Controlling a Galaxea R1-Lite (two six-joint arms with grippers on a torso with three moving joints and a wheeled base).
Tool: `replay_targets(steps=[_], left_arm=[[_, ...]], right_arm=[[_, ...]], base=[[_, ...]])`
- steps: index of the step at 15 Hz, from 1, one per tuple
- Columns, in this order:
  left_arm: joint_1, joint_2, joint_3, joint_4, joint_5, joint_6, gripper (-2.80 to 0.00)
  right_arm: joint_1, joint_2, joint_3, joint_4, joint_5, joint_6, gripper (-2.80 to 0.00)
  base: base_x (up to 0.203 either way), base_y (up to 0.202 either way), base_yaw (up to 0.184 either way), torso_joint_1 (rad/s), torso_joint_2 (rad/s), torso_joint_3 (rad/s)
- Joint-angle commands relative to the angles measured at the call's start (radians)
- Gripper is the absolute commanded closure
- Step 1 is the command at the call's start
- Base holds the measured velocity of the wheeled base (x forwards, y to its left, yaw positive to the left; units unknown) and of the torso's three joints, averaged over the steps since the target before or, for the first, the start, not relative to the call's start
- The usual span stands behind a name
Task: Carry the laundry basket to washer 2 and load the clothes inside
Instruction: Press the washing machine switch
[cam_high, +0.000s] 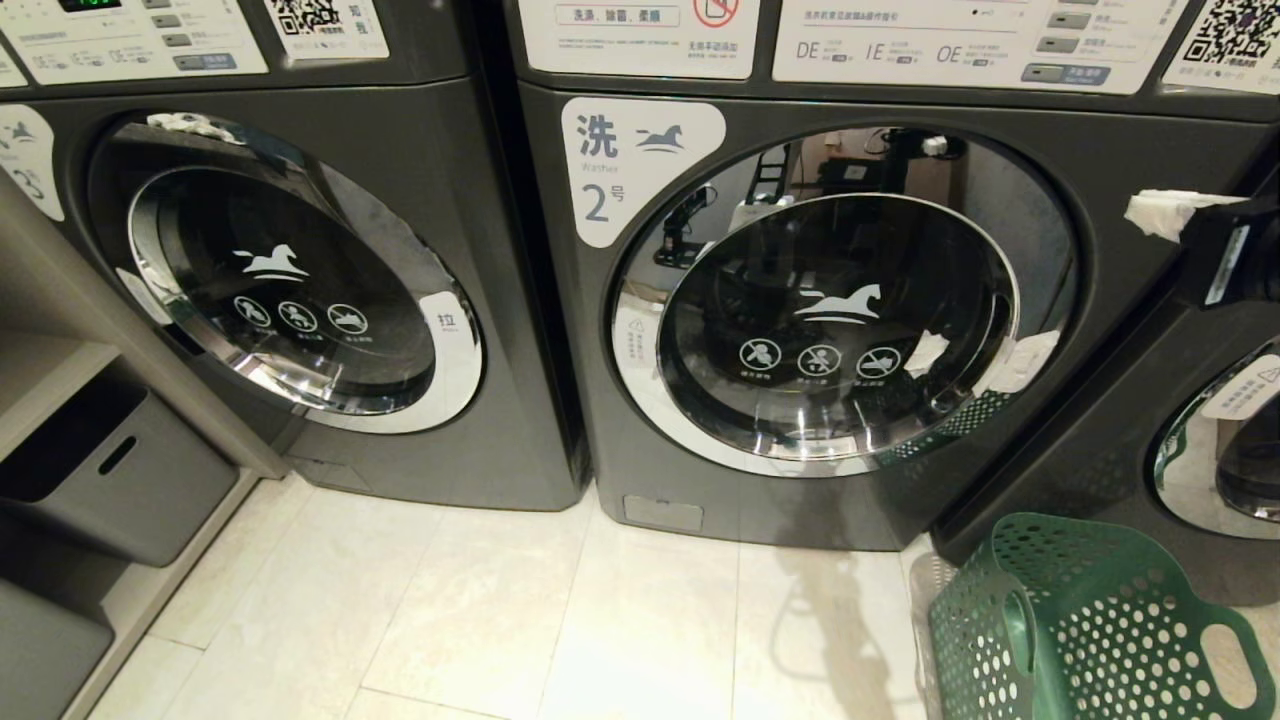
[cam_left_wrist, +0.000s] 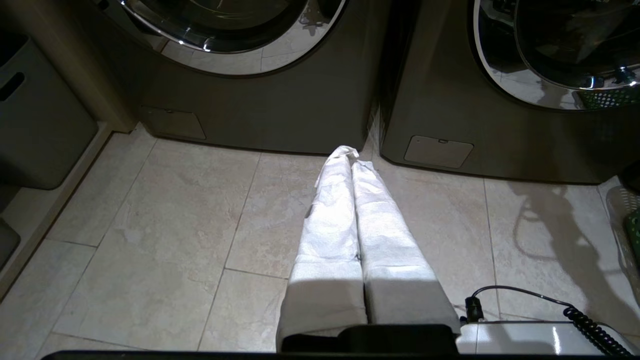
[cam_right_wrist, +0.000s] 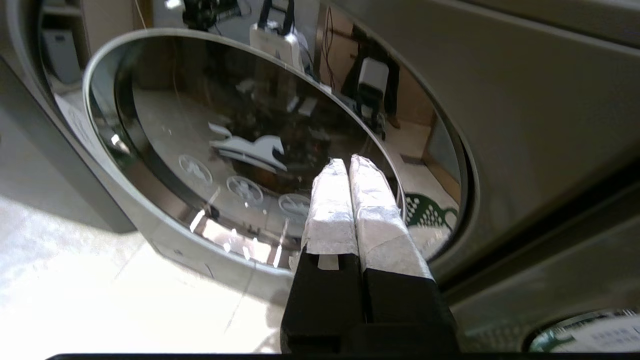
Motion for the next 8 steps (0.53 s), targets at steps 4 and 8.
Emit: replay_targets(steps=[4, 8], left_arm=[[0.0, 0.001, 0.0, 0.0, 0.0, 0.0, 0.0], [0.0, 0.0, 0.0, 0.0, 0.0, 0.0, 0.0]], right_arm=[[0.023, 0.15, -0.139, -0.203, 0.017, 0.174, 0.0], [0.036, 0.141, -0.243, -0.196, 0.044, 0.236, 0.0]], base=[[0.0, 0.0, 0.0, 0.0, 0.0, 0.0], [0.0, 0.0, 0.0, 0.0, 0.0, 0.0]])
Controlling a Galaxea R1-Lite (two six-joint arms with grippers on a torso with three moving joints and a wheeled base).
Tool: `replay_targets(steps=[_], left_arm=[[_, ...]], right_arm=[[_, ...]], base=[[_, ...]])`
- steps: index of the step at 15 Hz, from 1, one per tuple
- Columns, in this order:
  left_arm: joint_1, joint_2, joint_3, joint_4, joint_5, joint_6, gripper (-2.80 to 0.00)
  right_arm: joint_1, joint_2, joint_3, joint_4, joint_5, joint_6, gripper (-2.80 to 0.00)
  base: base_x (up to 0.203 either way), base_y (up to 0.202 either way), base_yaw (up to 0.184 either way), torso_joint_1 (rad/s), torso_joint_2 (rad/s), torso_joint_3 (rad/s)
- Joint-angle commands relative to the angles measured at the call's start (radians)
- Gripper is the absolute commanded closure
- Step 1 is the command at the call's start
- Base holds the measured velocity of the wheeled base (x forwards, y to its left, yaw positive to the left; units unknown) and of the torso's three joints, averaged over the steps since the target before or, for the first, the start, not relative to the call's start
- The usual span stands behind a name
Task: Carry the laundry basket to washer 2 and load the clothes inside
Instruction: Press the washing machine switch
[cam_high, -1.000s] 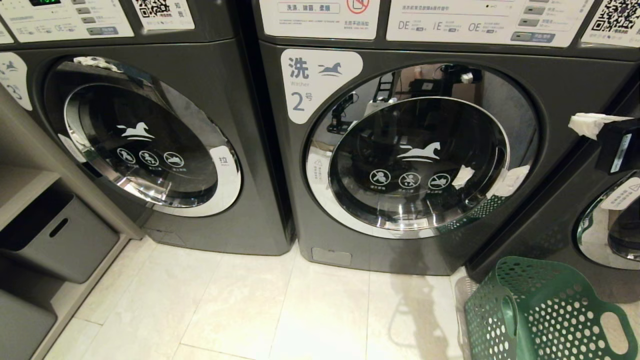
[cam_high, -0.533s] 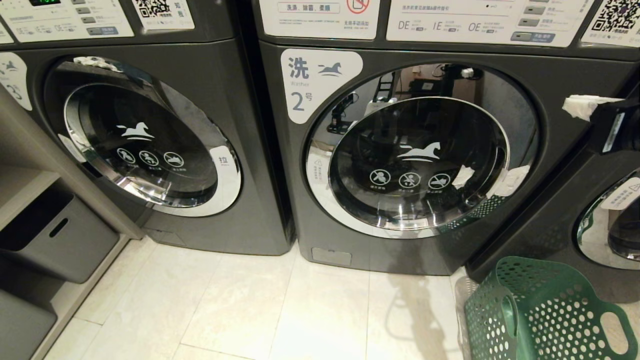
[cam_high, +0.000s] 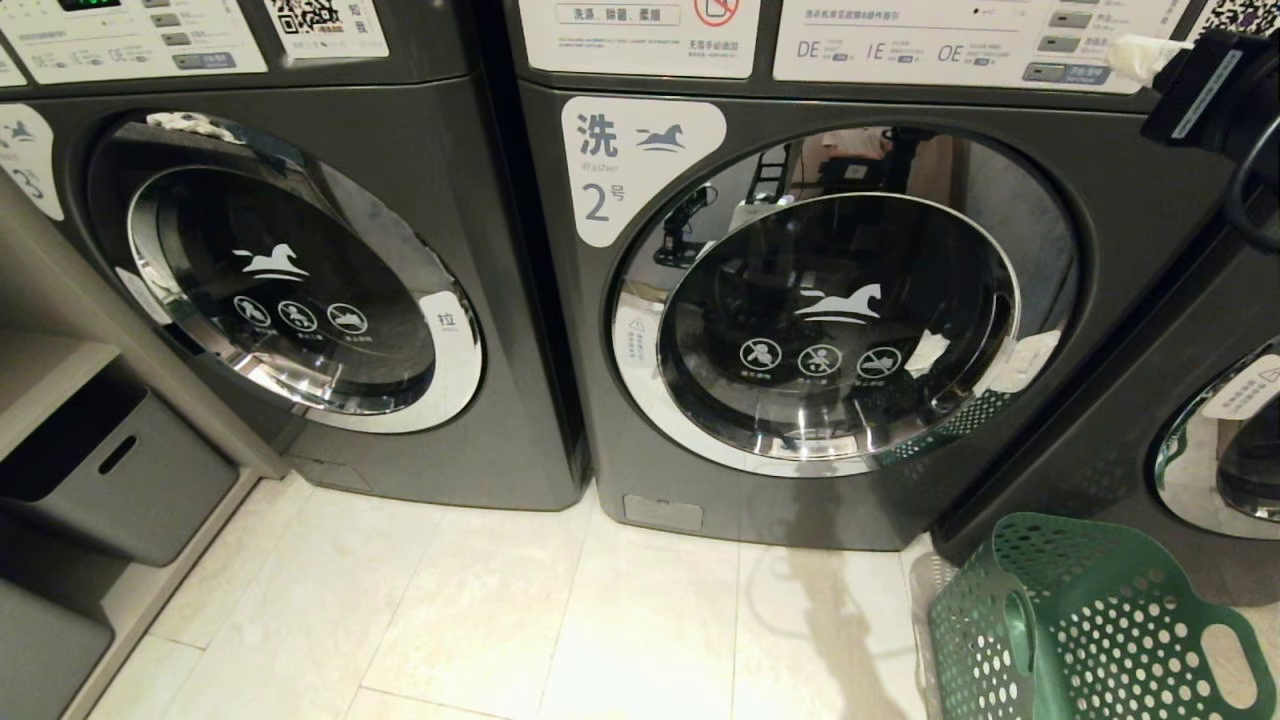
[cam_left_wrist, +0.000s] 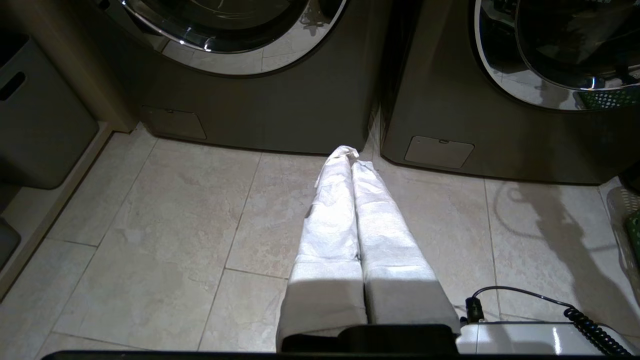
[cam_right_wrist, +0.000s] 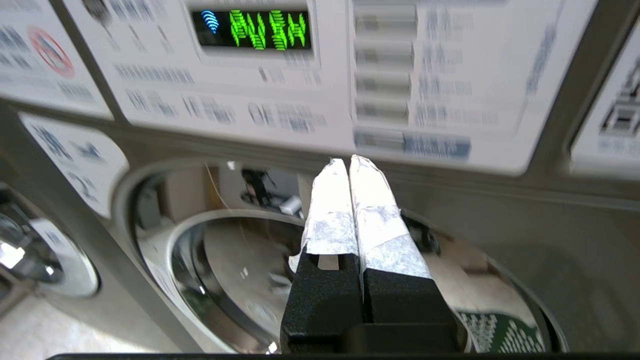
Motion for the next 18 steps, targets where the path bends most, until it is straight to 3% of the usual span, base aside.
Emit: replay_targets(steps=[1, 7, 9, 11, 18], left_arm=[[0.0, 0.001, 0.0, 0.0, 0.0, 0.0, 0.0], [0.0, 0.001, 0.0, 0.0, 0.0, 0.0, 0.0], [0.0, 0.001, 0.0, 0.0, 0.0, 0.0, 0.0], [0.0, 0.001, 0.0, 0.0, 0.0, 0.0, 0.0], [0.0, 0.0, 0.0, 0.0, 0.0, 0.0, 0.0]], right_arm=[[0.003, -0.007, -0.032, 0.016, -0.002, 0.02, 0.0], [-0.005, -0.07, 0.005, 0.122, 0.036, 0.028, 0.0], [-0.01, -0.081, 0.031, 0.121, 0.037, -0.02, 0.0], [-0.016, -0.067, 0.03, 0.122, 0.041, -0.125, 0.0], [-0.04, 0.101, -0.089, 0.049, 0.005, -0.131, 0.0]], base=[[0.0, 0.0, 0.0, 0.0, 0.0, 0.0], [0.0, 0.0, 0.0, 0.0, 0.0, 0.0], [0.0, 0.0, 0.0, 0.0, 0.0, 0.0], [0.0, 0.0, 0.0, 0.0, 0.0, 0.0], [0.0, 0.0, 0.0, 0.0, 0.0, 0.0]])
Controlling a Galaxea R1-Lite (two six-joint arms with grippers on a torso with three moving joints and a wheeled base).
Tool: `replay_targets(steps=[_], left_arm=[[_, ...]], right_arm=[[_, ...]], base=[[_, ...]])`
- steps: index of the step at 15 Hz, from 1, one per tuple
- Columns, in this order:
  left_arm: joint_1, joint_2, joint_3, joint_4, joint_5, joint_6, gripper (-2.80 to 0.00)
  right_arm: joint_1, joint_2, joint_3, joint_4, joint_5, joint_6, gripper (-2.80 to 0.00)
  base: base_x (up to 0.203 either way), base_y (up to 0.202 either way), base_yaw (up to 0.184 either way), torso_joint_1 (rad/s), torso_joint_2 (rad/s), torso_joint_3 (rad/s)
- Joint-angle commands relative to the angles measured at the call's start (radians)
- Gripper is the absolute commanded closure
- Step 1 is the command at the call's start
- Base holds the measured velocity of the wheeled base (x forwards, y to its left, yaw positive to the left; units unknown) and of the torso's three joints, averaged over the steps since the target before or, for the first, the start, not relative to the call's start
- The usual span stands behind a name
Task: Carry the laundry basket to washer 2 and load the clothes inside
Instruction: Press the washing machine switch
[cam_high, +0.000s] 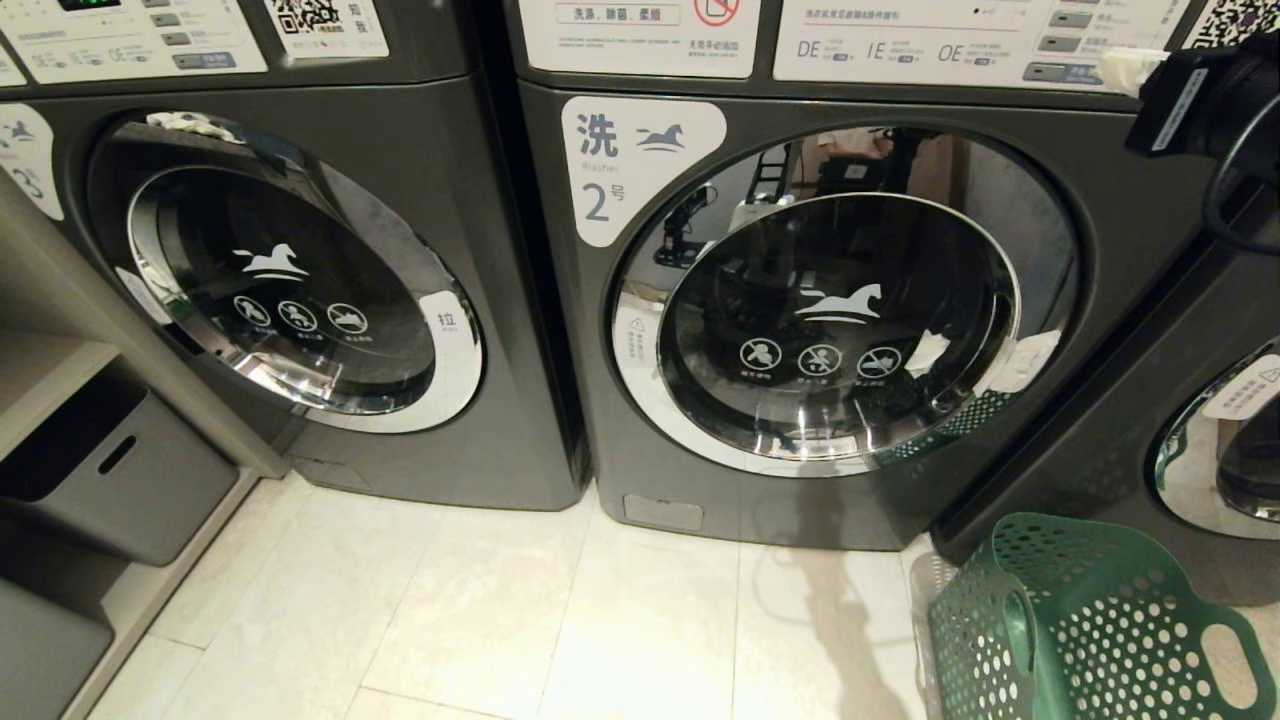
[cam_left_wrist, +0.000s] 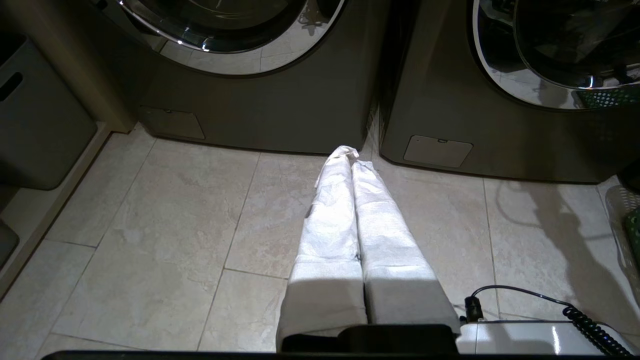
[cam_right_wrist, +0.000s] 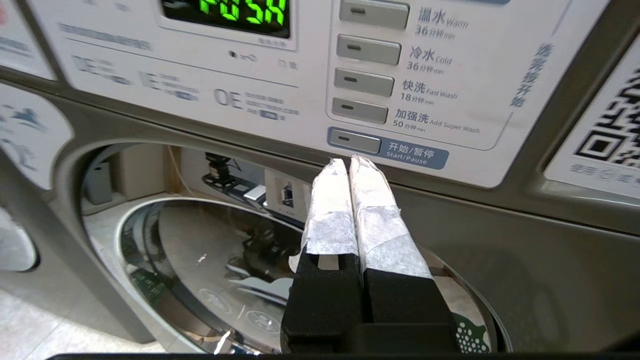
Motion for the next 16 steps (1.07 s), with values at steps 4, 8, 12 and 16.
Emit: replay_targets(steps=[4, 8, 12, 16], left_arm=[[0.0, 0.0, 0.0, 0.0, 0.0, 0.0, 0.0], [0.0, 0.001, 0.0, 0.0, 0.0, 0.0, 0.0], [0.0, 0.0, 0.0, 0.0, 0.0, 0.0, 0.0], [0.0, 0.002, 0.0, 0.0, 0.0, 0.0, 0.0]], right_arm=[[-0.024, 0.096, -0.044, -0.071, -0.002, 0.0, 0.0], [-0.023, 0.137, -0.126, -0.068, -0.003, -0.005, 0.0], [-0.022, 0.141, -0.144, -0.063, 0.001, -0.002, 0.0], [-0.02, 0.162, -0.167, -0.068, 0.005, 0.003, 0.0]], base=[[0.0, 0.0, 0.0, 0.0, 0.0, 0.0], [0.0, 0.0, 0.0, 0.0, 0.0, 0.0], [0.0, 0.0, 0.0, 0.0, 0.0, 0.0], [0.0, 0.0, 0.0, 0.0, 0.0, 0.0]])
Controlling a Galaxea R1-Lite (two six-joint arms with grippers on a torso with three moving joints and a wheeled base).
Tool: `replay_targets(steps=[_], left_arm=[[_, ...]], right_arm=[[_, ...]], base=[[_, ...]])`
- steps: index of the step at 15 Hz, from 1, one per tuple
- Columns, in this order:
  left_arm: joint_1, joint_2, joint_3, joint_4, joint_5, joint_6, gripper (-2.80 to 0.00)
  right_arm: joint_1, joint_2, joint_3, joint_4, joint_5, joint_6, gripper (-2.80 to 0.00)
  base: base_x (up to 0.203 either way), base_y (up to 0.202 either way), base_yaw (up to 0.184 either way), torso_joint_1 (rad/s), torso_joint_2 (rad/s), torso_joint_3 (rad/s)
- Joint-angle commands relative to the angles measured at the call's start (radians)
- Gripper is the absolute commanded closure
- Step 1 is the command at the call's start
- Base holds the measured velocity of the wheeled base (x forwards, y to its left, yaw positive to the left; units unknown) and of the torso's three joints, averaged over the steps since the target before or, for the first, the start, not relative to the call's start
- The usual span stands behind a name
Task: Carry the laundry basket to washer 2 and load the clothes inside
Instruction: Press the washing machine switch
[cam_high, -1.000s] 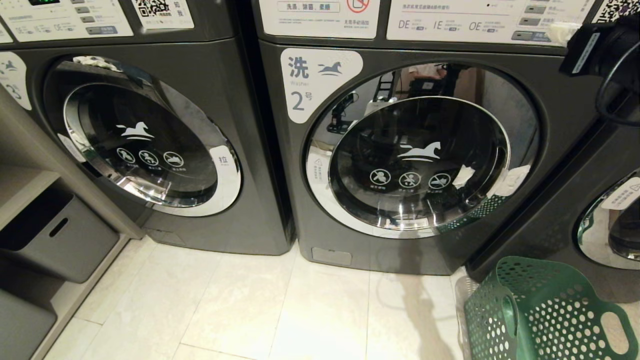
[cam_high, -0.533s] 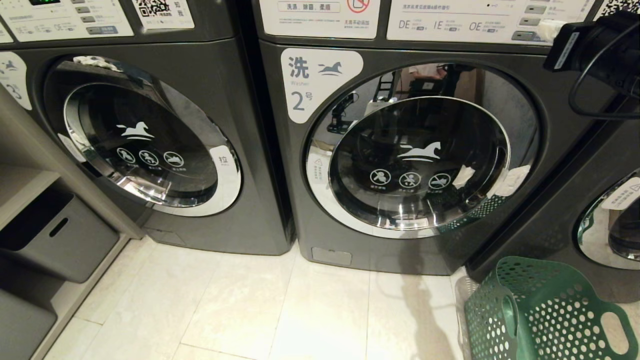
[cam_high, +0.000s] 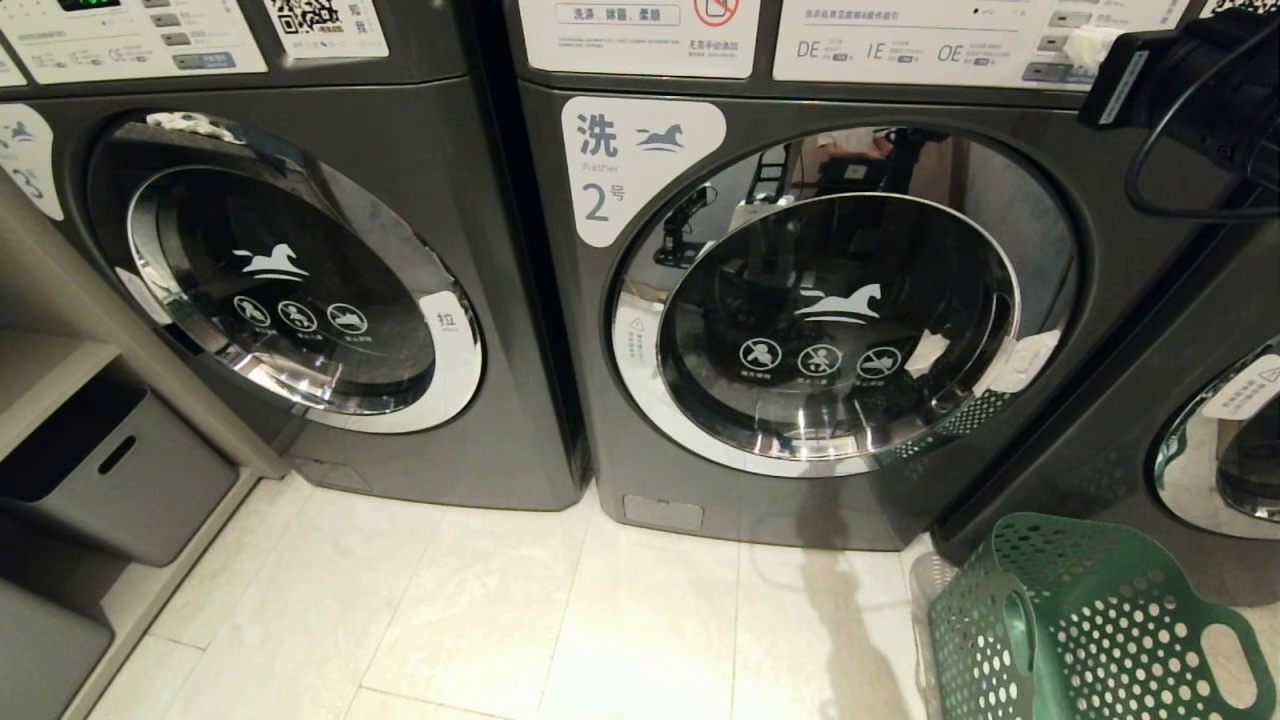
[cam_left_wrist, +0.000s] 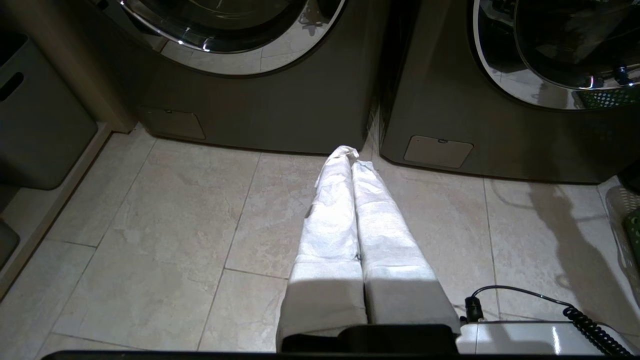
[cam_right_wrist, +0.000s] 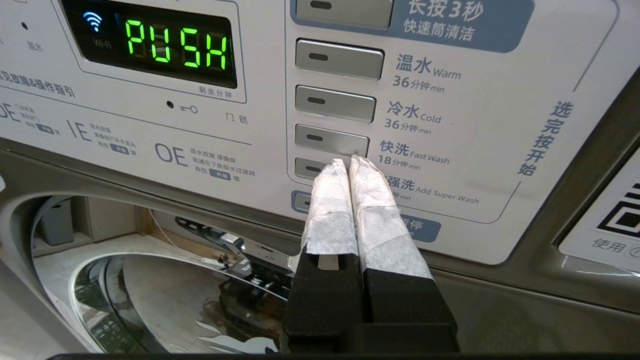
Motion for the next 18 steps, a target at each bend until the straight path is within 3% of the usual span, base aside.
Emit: replay_targets(steps=[1, 8, 14, 18], left_arm=[[0.0, 0.0, 0.0, 0.0, 0.0, 0.0, 0.0], [0.001, 0.001, 0.0, 0.001, 0.0, 0.0, 0.0], [0.0, 0.001, 0.0, 0.0, 0.0, 0.0, 0.0], [0.0, 0.0, 0.0, 0.0, 0.0, 0.0, 0.0]], right_arm=[[0.005, 0.023, -0.029, -0.005, 0.001, 0.001, 0.0], [0.011, 0.046, -0.05, 0.007, -0.001, -0.004, 0.0], [0.011, -0.082, 0.098, 0.061, 0.001, 0.0, 0.0], [0.011, -0.097, 0.106, 0.055, 0.001, 0.002, 0.0]], base=[[0.0, 0.0, 0.0, 0.0, 0.0, 0.0], [0.0, 0.0, 0.0, 0.0, 0.0, 0.0], [0.0, 0.0, 0.0, 0.0, 0.0, 0.0], [0.0, 0.0, 0.0, 0.0, 0.0, 0.0]])
